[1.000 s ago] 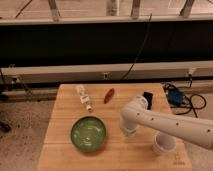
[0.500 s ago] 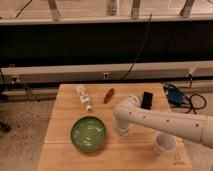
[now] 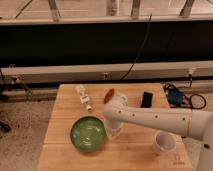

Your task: Push the ceramic bowl across the table

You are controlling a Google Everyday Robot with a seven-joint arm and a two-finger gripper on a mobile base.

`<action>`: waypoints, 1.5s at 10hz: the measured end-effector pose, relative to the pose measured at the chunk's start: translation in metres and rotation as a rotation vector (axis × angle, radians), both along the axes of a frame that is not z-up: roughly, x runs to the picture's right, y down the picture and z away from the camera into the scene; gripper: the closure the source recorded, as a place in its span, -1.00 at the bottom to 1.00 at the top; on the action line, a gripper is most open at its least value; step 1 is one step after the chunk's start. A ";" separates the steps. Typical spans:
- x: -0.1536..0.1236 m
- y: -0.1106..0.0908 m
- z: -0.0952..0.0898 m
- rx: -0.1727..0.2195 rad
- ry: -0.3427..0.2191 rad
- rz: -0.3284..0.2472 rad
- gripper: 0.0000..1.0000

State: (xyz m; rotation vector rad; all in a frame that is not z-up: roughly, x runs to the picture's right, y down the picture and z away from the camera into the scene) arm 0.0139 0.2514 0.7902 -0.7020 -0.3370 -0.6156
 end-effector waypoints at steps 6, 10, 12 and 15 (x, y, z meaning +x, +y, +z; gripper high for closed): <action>-0.067 0.003 -0.010 0.005 -0.073 -0.098 1.00; -0.101 0.002 -0.013 0.014 -0.124 -0.155 1.00; -0.106 0.003 -0.015 0.013 -0.139 -0.184 1.00; -0.117 0.004 -0.016 0.014 -0.159 -0.200 1.00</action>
